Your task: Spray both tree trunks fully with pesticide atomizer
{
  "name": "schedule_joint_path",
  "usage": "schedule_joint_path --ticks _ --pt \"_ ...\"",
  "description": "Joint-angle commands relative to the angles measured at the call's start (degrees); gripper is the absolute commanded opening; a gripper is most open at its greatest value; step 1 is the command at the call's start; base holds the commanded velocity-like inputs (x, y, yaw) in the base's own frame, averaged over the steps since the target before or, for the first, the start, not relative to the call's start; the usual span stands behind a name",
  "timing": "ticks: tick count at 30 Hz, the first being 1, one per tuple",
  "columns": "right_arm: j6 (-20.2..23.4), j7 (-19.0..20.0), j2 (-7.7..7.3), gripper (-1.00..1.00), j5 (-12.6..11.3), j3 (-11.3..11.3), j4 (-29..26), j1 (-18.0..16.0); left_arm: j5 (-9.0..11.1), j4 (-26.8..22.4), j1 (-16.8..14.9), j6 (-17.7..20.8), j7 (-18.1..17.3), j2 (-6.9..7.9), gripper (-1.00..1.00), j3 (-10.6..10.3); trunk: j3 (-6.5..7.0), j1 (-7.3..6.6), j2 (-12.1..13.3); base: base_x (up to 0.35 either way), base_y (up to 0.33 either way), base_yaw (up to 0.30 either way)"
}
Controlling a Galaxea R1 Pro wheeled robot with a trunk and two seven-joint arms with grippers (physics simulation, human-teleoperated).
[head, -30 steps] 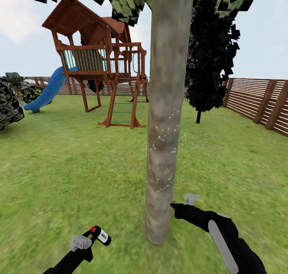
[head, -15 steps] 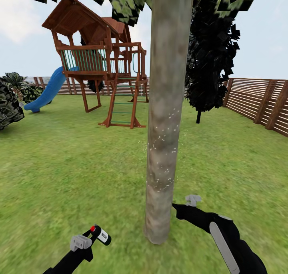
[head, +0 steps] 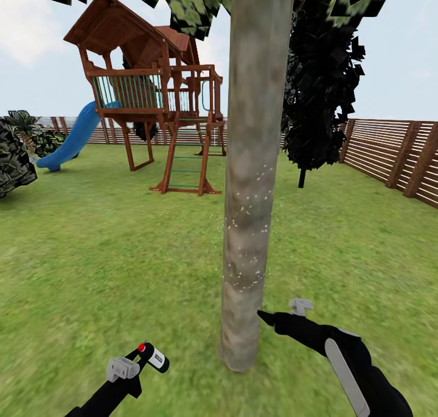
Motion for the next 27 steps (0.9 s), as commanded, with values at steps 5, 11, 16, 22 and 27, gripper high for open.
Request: schedule_joint_path --ticks 5,11,16,22,27 --pt "0.2 0.0 -0.07 1.0 -0.1 0.0 0.1 0.0 0.6 0.0 -0.1 -0.2 -0.2 0.06 -1.0 -0.3 -0.11 0.04 -0.1 0.0 0.0 0.0" --pt "0.2 0.0 0.0 1.0 0.0 0.0 0.2 0.0 0.5 -0.1 -0.1 -0.2 -0.2 0.06 -1.0 -0.3 -0.11 0.04 -0.1 0.0 0.0 0.0" --pt "0.2 0.0 0.04 1.0 1.9 0.0 0.3 0.0 0.4 -0.1 -0.1 -0.2 -0.2 0.03 -1.0 -0.4 -0.11 0.04 -0.1 0.0 0.0 0.0" --pt "-9.3 0.0 -0.53 1.0 2.7 -1.8 8.4 0.0 0.3 1.4 -0.1 0.0 -0.1 -0.15 -1.0 -0.4 -0.11 0.04 -0.1 0.0 0.0 0.0" --pt "-17.7 -0.1 -3.53 1.0 3.5 -2.2 17.9 1.8 0.5 4.7 -0.1 1.7 0.0 -0.25 -1.0 -0.4 -0.11 0.04 -0.1 0.0 0.0 0.0"
